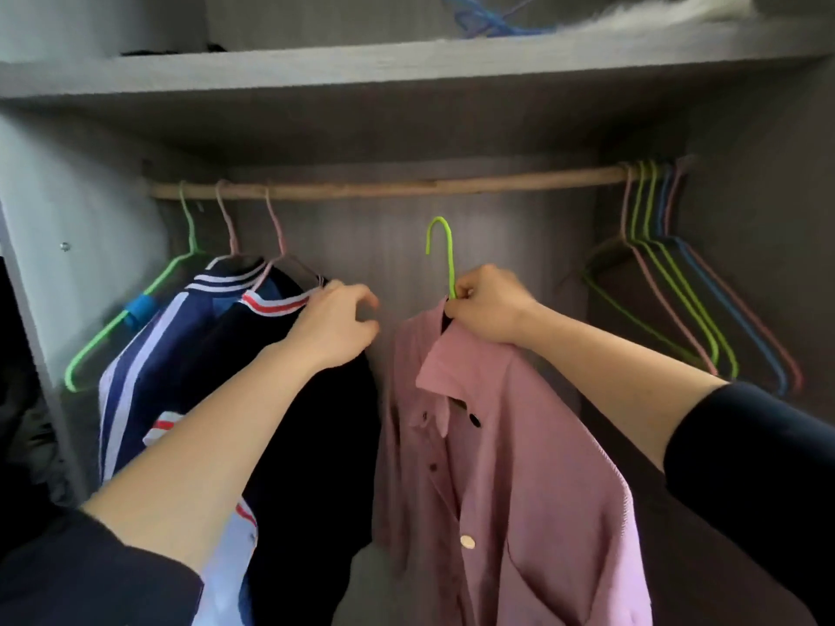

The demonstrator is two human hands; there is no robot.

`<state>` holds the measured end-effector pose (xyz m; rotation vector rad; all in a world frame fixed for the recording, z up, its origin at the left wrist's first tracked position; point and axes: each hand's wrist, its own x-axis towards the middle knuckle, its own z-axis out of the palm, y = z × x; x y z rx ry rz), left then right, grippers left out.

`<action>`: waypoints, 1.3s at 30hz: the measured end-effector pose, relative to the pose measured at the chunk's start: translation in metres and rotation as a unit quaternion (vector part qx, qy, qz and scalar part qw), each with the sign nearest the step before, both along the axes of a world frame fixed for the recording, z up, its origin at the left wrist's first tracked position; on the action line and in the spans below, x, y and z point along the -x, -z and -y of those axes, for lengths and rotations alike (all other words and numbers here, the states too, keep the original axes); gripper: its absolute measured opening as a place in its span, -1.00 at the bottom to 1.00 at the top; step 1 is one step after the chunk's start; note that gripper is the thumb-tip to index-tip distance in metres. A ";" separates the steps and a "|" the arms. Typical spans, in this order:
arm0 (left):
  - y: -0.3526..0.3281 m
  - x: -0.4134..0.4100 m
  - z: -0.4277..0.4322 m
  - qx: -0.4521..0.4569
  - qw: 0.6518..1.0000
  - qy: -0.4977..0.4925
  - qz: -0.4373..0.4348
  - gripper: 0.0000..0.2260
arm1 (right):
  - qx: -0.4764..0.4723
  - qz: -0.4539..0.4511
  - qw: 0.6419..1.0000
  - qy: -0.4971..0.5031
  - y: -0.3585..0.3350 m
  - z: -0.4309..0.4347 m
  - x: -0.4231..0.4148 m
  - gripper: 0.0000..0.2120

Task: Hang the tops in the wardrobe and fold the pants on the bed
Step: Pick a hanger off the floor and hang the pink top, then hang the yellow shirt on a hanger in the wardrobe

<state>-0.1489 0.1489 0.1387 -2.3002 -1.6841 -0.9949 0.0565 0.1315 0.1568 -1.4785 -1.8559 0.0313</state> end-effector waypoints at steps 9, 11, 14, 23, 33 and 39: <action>-0.095 0.058 -0.084 -0.171 0.981 -0.066 -0.057 -0.46 | -0.073 -0.029 0.995 0.055 -0.070 -0.070 0.071 -0.70; -0.108 0.072 -0.103 -0.170 0.979 -0.061 -0.098 -0.46 | -0.077 -0.030 0.995 0.061 -0.080 -0.085 0.084 -0.76; -0.120 0.090 -0.124 -0.152 0.970 -0.068 -0.179 -0.44 | -0.080 -0.046 0.994 0.058 -0.089 -0.104 0.100 -0.92; -0.113 0.093 -0.139 -0.160 0.978 -0.048 -0.127 -0.44 | -0.018 -0.053 0.997 0.046 -0.072 -0.148 0.145 -0.79; -0.128 0.075 -0.128 -0.115 0.990 -0.082 -0.002 -0.66 | -0.034 -0.051 0.995 -0.076 -0.057 -0.134 0.125 -0.78; -0.139 -0.005 -0.115 -0.165 0.986 0.010 0.008 -0.74 | -0.097 0.069 0.991 0.068 -0.058 -0.109 0.033 -0.80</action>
